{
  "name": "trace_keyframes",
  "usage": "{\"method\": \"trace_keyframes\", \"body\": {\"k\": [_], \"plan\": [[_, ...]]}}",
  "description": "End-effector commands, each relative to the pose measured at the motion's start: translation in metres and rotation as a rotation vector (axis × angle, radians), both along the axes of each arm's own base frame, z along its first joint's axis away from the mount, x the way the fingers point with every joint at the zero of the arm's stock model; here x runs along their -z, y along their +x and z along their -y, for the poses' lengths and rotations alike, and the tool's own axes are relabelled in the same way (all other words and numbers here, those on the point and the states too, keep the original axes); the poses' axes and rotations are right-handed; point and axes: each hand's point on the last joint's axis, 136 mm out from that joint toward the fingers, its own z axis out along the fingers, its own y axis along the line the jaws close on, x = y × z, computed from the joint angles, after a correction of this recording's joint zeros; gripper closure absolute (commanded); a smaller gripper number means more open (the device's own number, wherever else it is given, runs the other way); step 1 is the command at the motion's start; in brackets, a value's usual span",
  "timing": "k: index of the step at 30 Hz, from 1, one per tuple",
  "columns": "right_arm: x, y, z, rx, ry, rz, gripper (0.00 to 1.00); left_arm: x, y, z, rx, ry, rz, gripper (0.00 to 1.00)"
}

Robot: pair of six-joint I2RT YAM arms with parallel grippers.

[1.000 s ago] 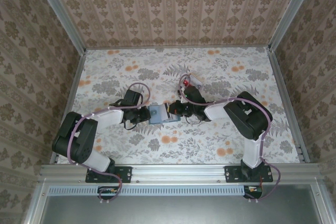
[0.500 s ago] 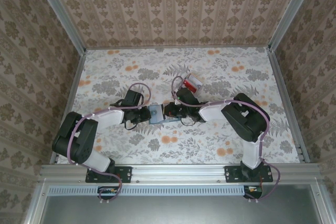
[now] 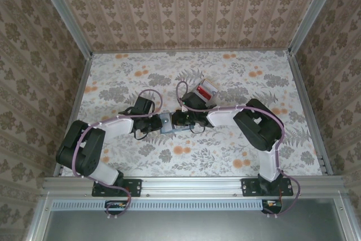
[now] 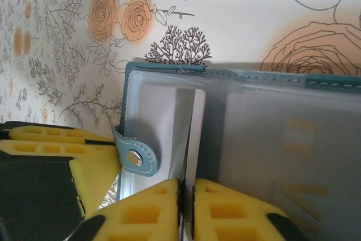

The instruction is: Put the credit cards into the card holder

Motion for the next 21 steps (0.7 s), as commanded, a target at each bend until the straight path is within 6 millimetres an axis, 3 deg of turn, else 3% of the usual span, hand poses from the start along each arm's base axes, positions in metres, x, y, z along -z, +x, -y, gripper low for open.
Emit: {"method": "trace_keyframes", "body": {"k": [1, 5, 13, 18, 21], "plan": [[0.020, -0.026, -0.004, -0.077, -0.067, -0.045, 0.78, 0.008, -0.023, 0.009, 0.035, -0.013, -0.082, 0.83], [0.000, -0.022, 0.006, -0.061, -0.090, 0.019, 0.65, -0.019, -0.017, 0.008, 0.020, -0.032, -0.003, 0.75], [-0.050, -0.010, 0.035, -0.048, -0.153, 0.152, 0.58, -0.091, -0.002, -0.015, -0.016, 0.012, 0.184, 0.64], [-0.061, -0.008, 0.053, -0.050, -0.152, 0.160, 0.58, -0.101, 0.015, -0.016, -0.016, 0.008, 0.208, 0.63], [-0.058, -0.016, 0.058, -0.085, -0.149, 0.151, 0.60, -0.100, 0.028, -0.006, 0.008, -0.007, 0.214, 0.63]]}}
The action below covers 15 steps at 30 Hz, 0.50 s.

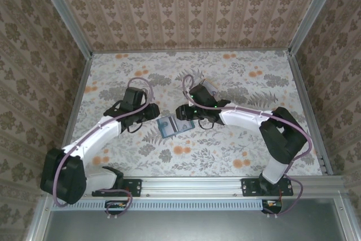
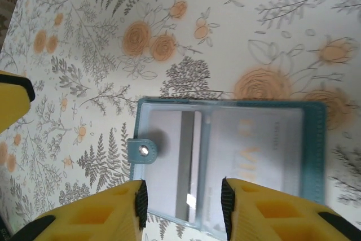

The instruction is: Put the credit cards into the card holder

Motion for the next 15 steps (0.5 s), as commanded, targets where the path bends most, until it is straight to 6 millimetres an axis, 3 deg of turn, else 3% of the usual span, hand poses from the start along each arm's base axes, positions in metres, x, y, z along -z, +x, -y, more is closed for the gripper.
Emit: {"method": "trace_keyframes", "body": {"k": [1, 7, 9, 10, 15], "plan": [[0.015, -0.020, 0.013, -0.062, -0.049, -0.045, 0.61, 0.003, 0.013, 0.010, 0.050, 0.015, -0.002, 0.64], [0.046, -0.045, 0.021, -0.077, -0.048, -0.140, 0.70, 0.032, 0.033, 0.033, 0.151, 0.062, -0.122, 0.68], [0.055, -0.050, 0.028, -0.070, -0.072, -0.150, 0.72, 0.043, 0.035, 0.034, 0.166, 0.083, -0.153, 0.70], [0.058, -0.051, 0.030, -0.065, -0.082, -0.156, 0.73, 0.049, 0.040, 0.024, 0.145, 0.090, -0.169, 0.71], [0.079, -0.053, 0.031, -0.061, -0.100, -0.190, 0.73, 0.076, 0.029, 0.024, 0.156, 0.082, -0.242, 0.74]]}}
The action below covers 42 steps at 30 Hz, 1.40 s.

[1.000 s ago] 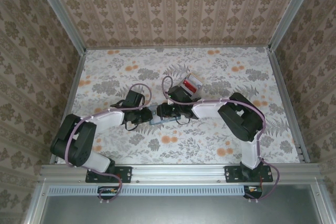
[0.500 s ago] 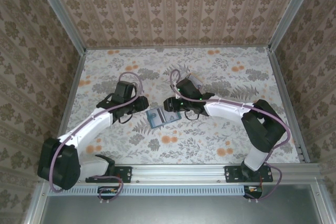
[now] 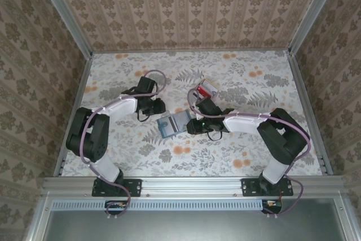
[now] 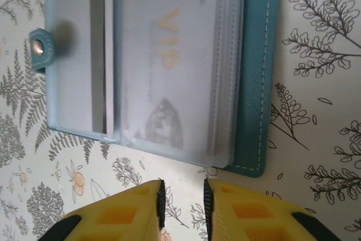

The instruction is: Put the credit cards into the card holder

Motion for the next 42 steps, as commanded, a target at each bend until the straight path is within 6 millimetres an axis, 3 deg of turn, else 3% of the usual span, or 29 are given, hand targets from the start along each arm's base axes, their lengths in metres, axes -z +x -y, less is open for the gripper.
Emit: {"method": "trace_keyframes", "body": {"k": [1, 9, 15, 18, 21, 26, 30, 36, 42], "plan": [[0.013, -0.001, -0.006, -0.015, 0.001, -0.026, 0.73, 0.015, -0.018, 0.001, 0.041, -0.012, -0.066, 0.75], [0.018, 0.042, -0.028, 0.012, 0.029, -0.006, 0.73, 0.029, -0.064, -0.017, -0.026, -0.008, -0.121, 0.80], [0.011, 0.084, -0.066, -0.032, 0.062, 0.011, 0.73, 0.030, -0.095, -0.008, -0.032, -0.005, -0.122, 0.80], [0.010, 0.095, -0.081, -0.066, 0.074, 0.003, 0.73, 0.027, -0.102, 0.001, -0.037, -0.018, -0.101, 0.80], [0.003, 0.100, -0.083, -0.074, 0.080, 0.012, 0.73, 0.026, -0.107, 0.013, -0.031, -0.030, -0.089, 0.80], [-0.022, 0.106, -0.078, -0.094, 0.095, 0.042, 0.73, 0.019, -0.104, 0.041, -0.003, -0.073, -0.056, 0.79], [-0.049, 0.105, -0.066, -0.099, 0.114, 0.076, 0.72, 0.005, -0.094, 0.050, 0.033, -0.060, -0.020, 0.72], [-0.071, 0.086, -0.049, -0.110, 0.116, 0.104, 0.70, -0.030, -0.071, 0.021, -0.003, 0.004, 0.063, 0.68], [-0.062, 0.048, -0.042, -0.128, 0.137, 0.040, 0.70, -0.034, -0.052, -0.031, -0.120, -0.004, 0.075, 0.64]]}}
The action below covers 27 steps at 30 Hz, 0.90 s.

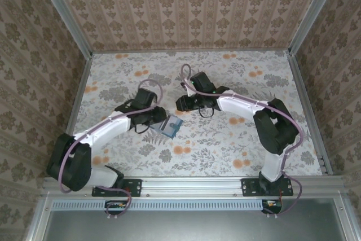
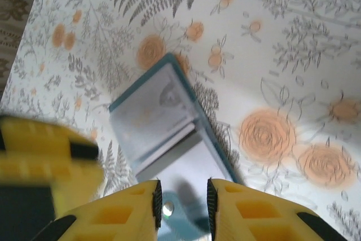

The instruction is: Put the credit cards into the card holder

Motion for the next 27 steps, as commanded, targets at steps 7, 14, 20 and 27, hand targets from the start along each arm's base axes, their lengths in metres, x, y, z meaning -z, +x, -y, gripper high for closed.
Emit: {"method": "trace_keyframes", "body": {"k": [7, 14, 20, 27], "plan": [[0.050, -0.081, -0.020, -0.134, -0.075, -0.136, 0.69, 0.029, 0.022, -0.067, -0.103, 0.002, -0.077, 0.63], [0.078, -0.072, -0.002, -0.067, -0.169, -0.149, 0.67, 0.055, 0.018, -0.062, -0.081, -0.019, -0.156, 0.63], [0.090, -0.053, 0.007, -0.038, -0.213, -0.147, 0.66, 0.075, 0.003, -0.055, -0.078, -0.037, -0.201, 0.63], [0.093, -0.035, 0.029, 0.017, -0.233, -0.153, 0.66, 0.079, -0.019, -0.025, -0.038, -0.048, -0.218, 0.63]]}}
